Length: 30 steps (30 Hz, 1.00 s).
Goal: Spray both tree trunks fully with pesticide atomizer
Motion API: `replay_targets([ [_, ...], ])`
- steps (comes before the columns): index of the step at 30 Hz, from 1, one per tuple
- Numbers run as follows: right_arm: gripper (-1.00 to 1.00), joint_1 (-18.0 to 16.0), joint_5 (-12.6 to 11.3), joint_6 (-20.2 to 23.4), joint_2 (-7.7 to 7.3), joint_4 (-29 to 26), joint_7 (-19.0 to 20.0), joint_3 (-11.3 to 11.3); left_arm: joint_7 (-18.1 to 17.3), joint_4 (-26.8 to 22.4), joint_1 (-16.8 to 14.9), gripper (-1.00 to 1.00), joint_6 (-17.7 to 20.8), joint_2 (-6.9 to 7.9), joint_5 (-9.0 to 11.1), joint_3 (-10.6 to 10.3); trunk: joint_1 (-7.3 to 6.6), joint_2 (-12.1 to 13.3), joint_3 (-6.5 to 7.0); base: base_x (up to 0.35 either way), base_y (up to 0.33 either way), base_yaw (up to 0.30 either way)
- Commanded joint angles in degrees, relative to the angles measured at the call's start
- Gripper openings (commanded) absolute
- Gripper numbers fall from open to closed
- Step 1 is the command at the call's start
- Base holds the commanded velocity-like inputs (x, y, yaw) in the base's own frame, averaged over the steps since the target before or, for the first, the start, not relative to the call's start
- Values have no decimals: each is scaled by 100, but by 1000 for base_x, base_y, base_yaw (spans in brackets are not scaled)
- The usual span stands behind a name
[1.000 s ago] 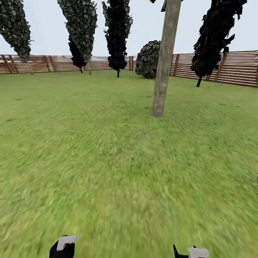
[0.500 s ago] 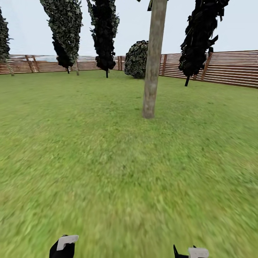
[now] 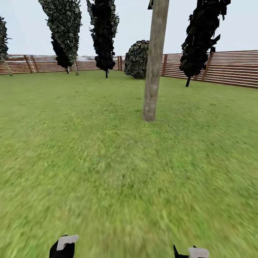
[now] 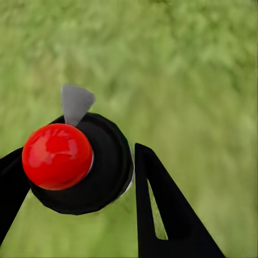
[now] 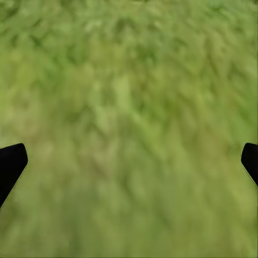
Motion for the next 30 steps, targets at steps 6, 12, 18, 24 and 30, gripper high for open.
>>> replay_targets([
  [6,100,-2,3,-18,0,4,1,-11,5,4,-2,-100,-19,0,12,1,2,-2,-5,340,0,0],
  [12,100,-2,3,-18,0,4,1,-11,6,4,-4,-100,-19,0,12,1,2,-2,-5,340,0,0],
  [18,100,-2,3,-18,0,4,1,-11,13,5,-4,-100,-19,0,12,1,2,-2,-5,340,0,0],
  [24,100,-2,3,-18,1,4,1,-11,14,4,-5,-100,-19,0,12,1,2,-2,-5,340,0,-55],
  [30,100,-4,3,-18,1,4,1,-11,14,4,-3,-100,-19,0,12,1,2,-2,-5,340,0,-243],
])
